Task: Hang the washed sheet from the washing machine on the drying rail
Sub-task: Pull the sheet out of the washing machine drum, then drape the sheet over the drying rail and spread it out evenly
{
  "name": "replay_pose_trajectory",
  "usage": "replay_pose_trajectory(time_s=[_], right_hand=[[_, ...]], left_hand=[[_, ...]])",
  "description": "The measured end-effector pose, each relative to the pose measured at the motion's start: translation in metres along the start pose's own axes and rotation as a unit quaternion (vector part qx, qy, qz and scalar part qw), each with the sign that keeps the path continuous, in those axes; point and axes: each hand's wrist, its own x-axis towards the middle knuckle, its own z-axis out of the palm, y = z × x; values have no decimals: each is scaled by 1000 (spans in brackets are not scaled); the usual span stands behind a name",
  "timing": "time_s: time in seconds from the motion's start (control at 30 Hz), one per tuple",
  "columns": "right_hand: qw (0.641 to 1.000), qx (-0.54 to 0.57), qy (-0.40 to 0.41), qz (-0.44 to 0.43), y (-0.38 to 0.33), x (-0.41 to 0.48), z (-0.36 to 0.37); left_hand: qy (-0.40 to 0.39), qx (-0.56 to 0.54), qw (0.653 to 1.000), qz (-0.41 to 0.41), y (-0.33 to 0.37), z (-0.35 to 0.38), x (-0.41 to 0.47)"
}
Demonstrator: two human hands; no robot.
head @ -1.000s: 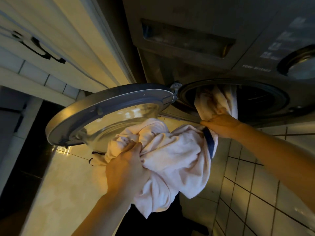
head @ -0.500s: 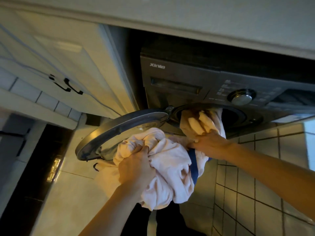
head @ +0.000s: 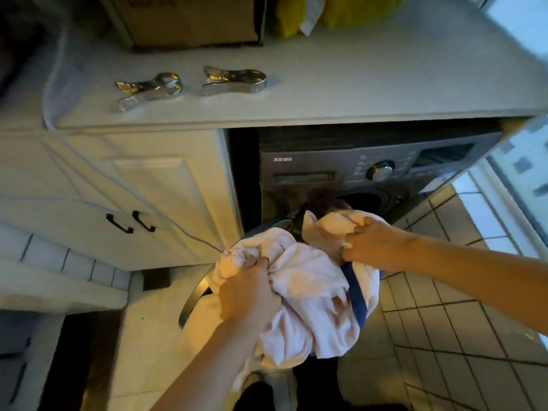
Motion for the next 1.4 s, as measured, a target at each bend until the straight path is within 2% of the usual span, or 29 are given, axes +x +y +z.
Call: replay_pose_trajectory(time_s=[0.2,0.5,0.7,0.93,1.13,1.4], right_hand=[[996,-81,6,43,-12,-59,-53],[990,-128,3,53,-7,-144,-109],[993,-85,30,76,5,-198,-148],[985,-2,58,165,32,-254,-187],[968,12,83,238,63,-303,-206],[942,6,147,302,112,-369,-256]], left_hand=[[6,22,998,64,-3,-34,-11],[55,38,985,158,35,-87,-20],[106,44,971,211,75,-128,-22],[175,55,954,238,128,-172,-22],[220,38,941,254,179,-214,-22],[323,15,905,277,243,-278,-22]])
